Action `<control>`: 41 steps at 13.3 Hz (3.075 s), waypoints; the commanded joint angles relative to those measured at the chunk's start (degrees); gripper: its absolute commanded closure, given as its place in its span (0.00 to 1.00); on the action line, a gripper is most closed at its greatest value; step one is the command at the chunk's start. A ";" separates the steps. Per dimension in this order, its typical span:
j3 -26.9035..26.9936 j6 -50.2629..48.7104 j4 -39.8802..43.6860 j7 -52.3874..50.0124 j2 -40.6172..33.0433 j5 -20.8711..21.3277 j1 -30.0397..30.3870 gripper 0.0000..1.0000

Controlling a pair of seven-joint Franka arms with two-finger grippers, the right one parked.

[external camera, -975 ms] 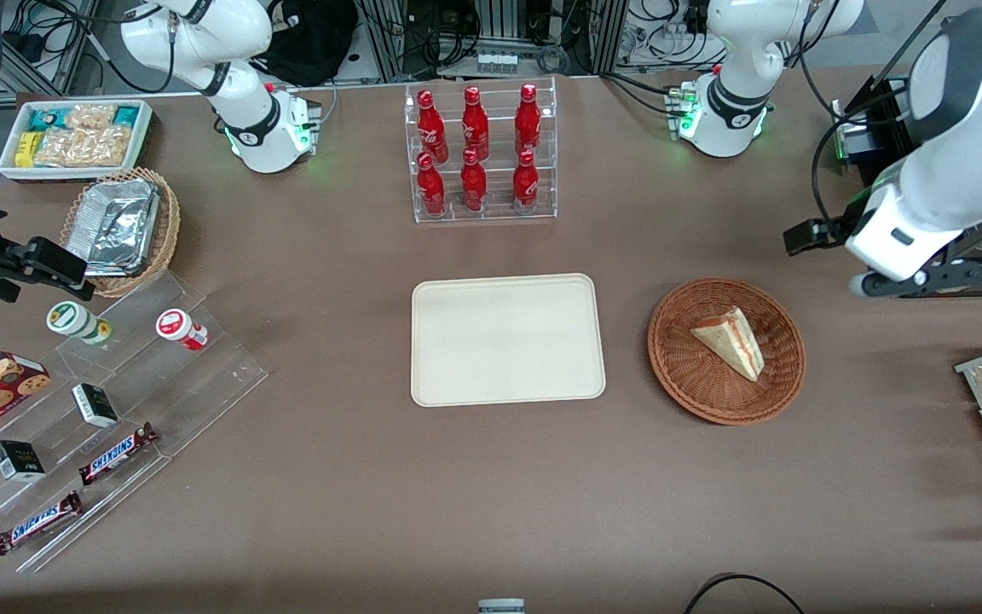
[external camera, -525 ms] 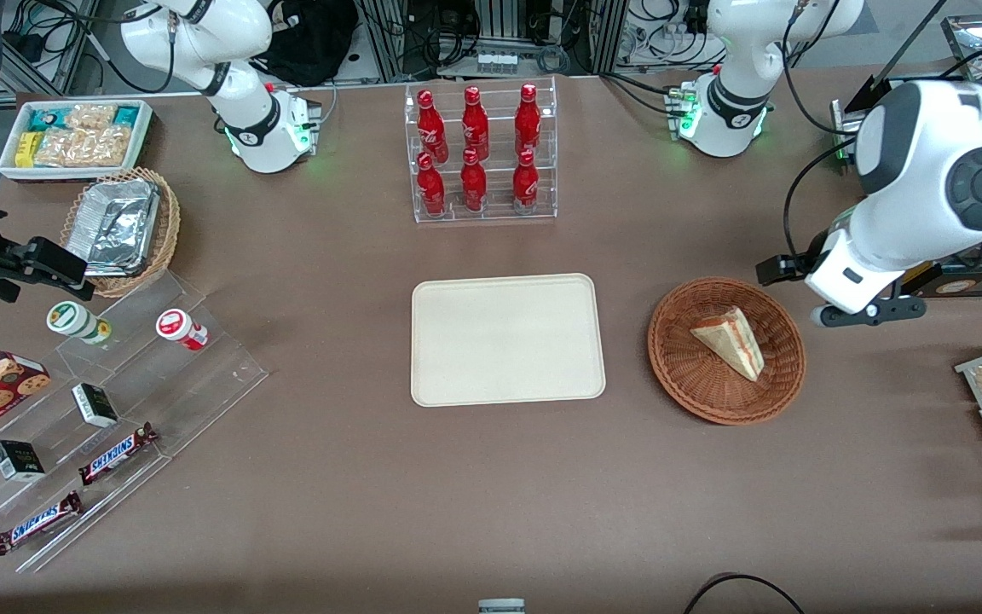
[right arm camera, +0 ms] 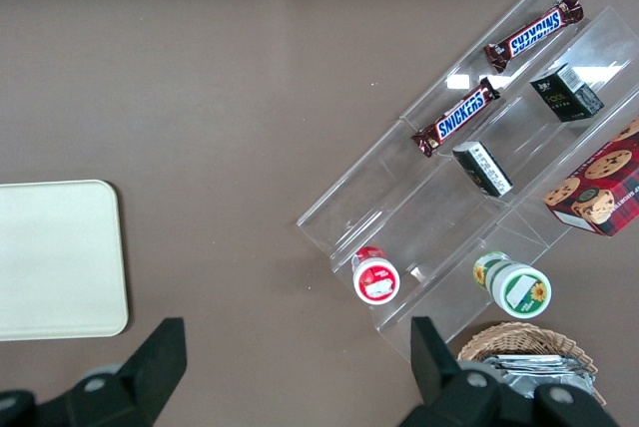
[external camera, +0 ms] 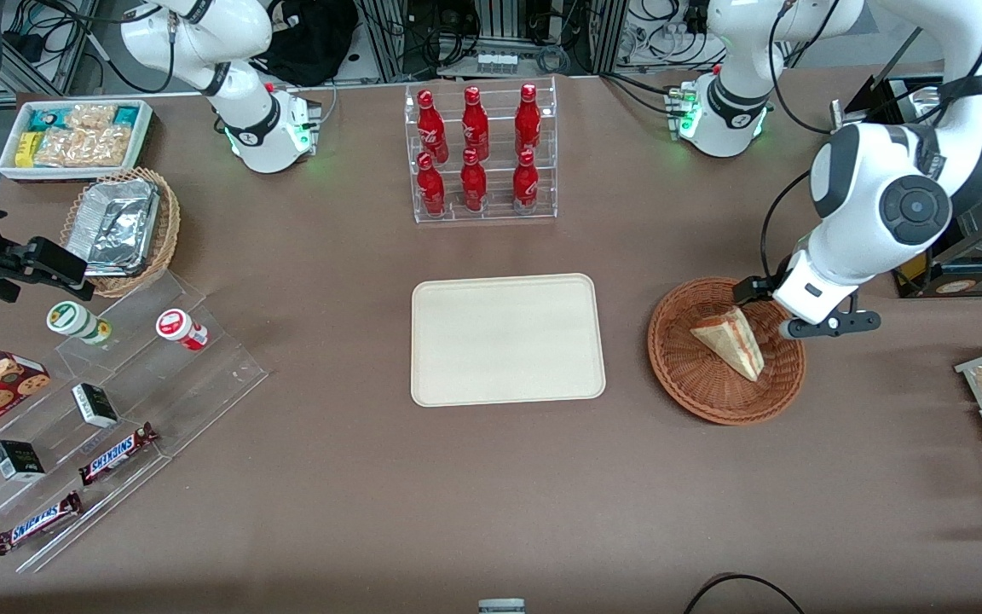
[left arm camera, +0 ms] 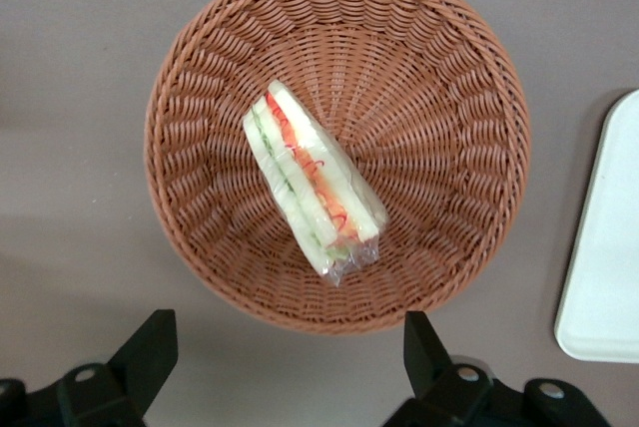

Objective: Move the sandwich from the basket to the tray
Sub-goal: 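Lower the left gripper around the wrapped sandwich and close it, then lift the sandwich and carry it with the left gripper over the tray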

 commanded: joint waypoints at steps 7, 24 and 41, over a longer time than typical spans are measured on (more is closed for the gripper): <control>0.20 9.46 -5.08 -16.10 1.30 0.22 -2.20 0.00; 0.20 19.84 -6.75 -48.64 10.79 -0.57 -1.76 0.06; -0.85 -13.38 21.62 -40.39 18.25 3.03 -14.14 0.95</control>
